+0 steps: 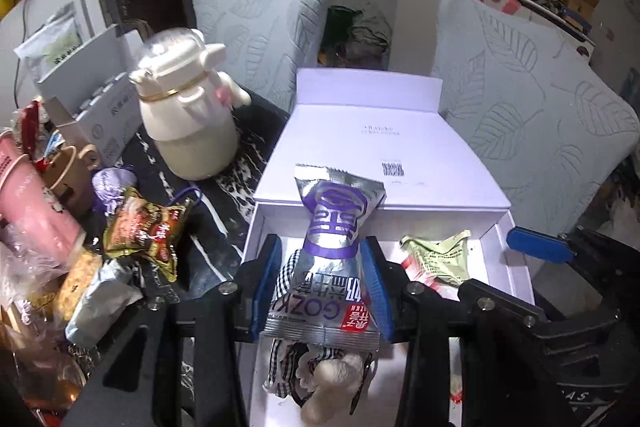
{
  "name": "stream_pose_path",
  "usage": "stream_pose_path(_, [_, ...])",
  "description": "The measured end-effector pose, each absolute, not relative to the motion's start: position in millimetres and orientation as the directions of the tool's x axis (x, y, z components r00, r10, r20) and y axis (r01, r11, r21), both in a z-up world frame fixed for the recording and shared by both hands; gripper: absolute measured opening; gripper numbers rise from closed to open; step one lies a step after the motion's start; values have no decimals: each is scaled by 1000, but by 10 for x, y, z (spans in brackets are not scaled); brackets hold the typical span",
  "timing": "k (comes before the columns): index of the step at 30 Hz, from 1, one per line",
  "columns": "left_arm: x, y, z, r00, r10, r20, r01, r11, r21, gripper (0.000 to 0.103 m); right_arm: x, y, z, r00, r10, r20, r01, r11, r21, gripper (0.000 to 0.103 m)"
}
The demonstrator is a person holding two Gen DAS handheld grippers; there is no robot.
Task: Organize soft objects
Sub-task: 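Open both tools to release the packets into the white box, then withdraw both tools from the box toward the bagged flower and gingham cloth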
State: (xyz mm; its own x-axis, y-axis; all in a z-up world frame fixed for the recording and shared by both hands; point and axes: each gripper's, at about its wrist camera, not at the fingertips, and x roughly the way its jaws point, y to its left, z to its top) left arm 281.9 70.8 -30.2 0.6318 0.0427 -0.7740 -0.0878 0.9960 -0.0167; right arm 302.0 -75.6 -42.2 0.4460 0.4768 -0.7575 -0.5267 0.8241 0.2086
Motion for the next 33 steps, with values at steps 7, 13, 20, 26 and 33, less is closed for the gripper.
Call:
stream_pose_path(7, [2630,647,-82,670,68,-739,-99,995,2,63,2838,-822,-188,510,450,-733,-522,839,152,72])
stream_pose_path(13, [2428,584,227,707,64,-705,-92,996,-1,63,2671,-904,77,550,454,-701,-525,841,132,72])
stream_pose_path(20, [2154,484,619,753,64,-655,-82,997,4,63,2404,-1027,505,615,470,-634,-530,841,110,72])
stream_pose_path(26, [1825,396,964,799,72,-597,-81,997,12,63,2147,-1139,824,660,483,-576,-536,839,89,72])
stream_pose_path(33, [1399,284,1238,839,51,-541,-59,998,3,63,1722,-1285,1120,719,486,-497,-539,841,44,78])
